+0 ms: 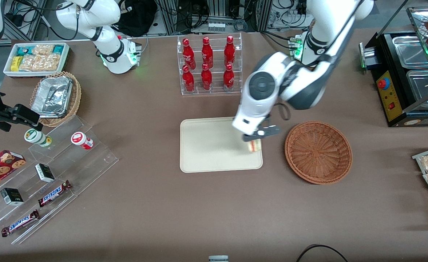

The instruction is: Place sandwich from basket to tray

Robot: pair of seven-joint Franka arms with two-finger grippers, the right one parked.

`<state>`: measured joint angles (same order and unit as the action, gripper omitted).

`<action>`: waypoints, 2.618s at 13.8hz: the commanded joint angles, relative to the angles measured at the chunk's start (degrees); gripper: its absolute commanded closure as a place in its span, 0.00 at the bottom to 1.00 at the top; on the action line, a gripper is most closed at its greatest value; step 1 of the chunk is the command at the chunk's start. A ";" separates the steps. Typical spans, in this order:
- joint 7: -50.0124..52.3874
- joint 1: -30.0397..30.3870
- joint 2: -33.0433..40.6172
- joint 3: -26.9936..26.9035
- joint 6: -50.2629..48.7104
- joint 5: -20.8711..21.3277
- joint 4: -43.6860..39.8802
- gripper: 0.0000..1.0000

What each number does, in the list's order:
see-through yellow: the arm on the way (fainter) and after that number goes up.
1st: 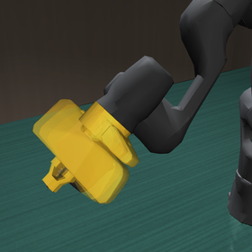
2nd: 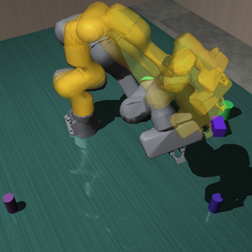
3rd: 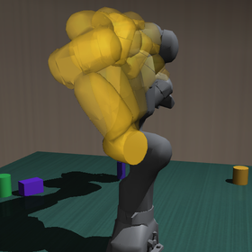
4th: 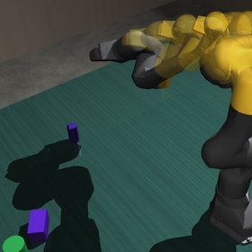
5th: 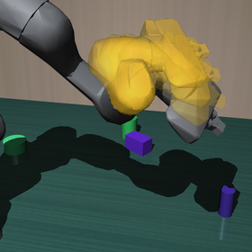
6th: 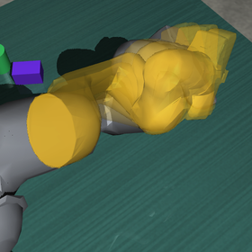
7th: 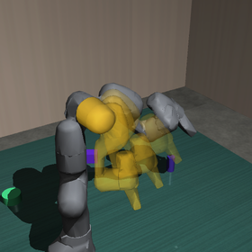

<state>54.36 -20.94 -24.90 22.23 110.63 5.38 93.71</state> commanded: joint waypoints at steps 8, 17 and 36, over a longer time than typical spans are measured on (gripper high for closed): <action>0.83 -8.32 -12.36 -0.52 8.90 6.66 -4.06 0.90; 2.24 -9.03 -15.88 -0.78 12.51 6.83 -5.29 0.18; -21.54 24.70 20.50 -1.92 -26.85 0.16 -4.59 0.00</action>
<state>39.21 0.28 -7.50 19.79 86.35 7.15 87.31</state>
